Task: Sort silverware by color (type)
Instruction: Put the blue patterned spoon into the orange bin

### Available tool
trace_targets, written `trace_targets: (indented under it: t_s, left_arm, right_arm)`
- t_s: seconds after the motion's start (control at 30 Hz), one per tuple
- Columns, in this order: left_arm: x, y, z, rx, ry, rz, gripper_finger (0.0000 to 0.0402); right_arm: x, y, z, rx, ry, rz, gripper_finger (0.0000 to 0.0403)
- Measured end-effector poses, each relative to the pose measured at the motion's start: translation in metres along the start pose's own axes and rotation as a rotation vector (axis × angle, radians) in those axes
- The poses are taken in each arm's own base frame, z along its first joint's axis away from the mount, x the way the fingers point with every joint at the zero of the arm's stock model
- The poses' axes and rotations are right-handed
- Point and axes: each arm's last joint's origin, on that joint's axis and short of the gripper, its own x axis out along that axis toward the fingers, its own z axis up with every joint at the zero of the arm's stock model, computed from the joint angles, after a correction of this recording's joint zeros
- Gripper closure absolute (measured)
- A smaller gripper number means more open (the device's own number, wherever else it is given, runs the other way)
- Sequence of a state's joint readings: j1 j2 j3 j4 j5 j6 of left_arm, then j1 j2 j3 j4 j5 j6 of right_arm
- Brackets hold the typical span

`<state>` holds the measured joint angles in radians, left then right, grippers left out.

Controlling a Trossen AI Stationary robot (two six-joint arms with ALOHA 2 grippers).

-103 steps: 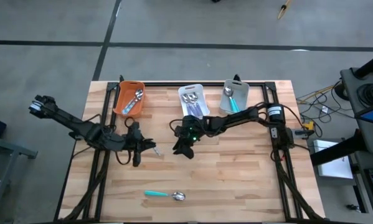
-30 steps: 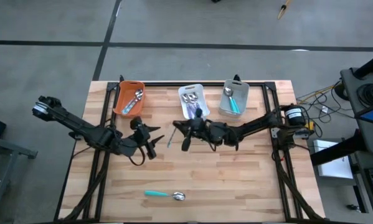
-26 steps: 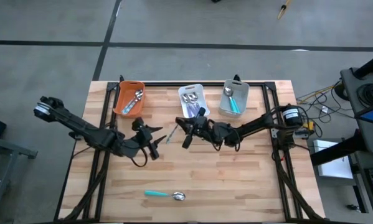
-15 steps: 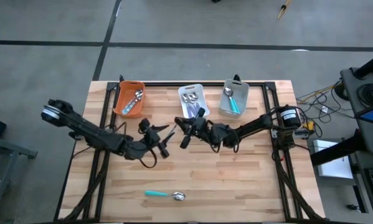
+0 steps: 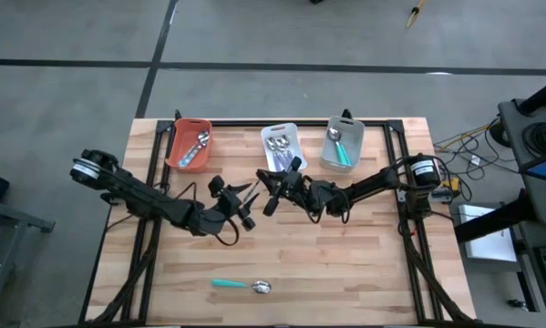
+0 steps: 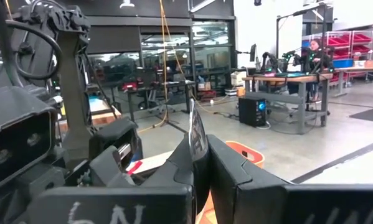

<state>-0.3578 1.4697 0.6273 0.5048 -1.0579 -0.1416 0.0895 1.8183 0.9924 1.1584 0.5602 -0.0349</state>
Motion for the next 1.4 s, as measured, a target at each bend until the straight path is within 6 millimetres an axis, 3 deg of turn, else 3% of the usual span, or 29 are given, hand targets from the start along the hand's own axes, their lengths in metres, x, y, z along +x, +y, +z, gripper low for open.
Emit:
trace_targets:
  t_s: [0.3,0.57,0.77,1.07,1.23,1.4]
  left_arm:
    - [0.004,0.0,-0.002,-0.003,-0.001,0.023,0.0306]
    - [0.005,0.001,-0.001,-0.034,-0.003,0.02,0.0389]
    - [0.003,0.003,0.003,-0.054,-0.007,0.01,0.0393]
    - [-0.003,0.013,0.015,-0.073,-0.015,0.009,0.0394]
    - [-0.011,0.033,0.023,-0.068,0.028,0.033,0.0395]
    - [-0.018,0.069,0.029,-0.053,0.109,0.08,0.0395]
  right_arm:
    - [0.0,0.0,0.0,0.006,0.0,0.0,0.039]
    - [0.0,0.0,0.0,-0.006,0.0,0.0,0.039]
    - [0.0,0.0,0.0,-0.007,-0.002,0.0,0.0376]
    - [0.0,-0.001,0.0,-0.017,0.026,-0.035,0.0292]
    - [-0.002,-0.003,0.01,-0.048,0.075,-0.045,0.0258]
    - [-0.007,-0.008,0.03,-0.084,0.165,-0.048,0.0247]
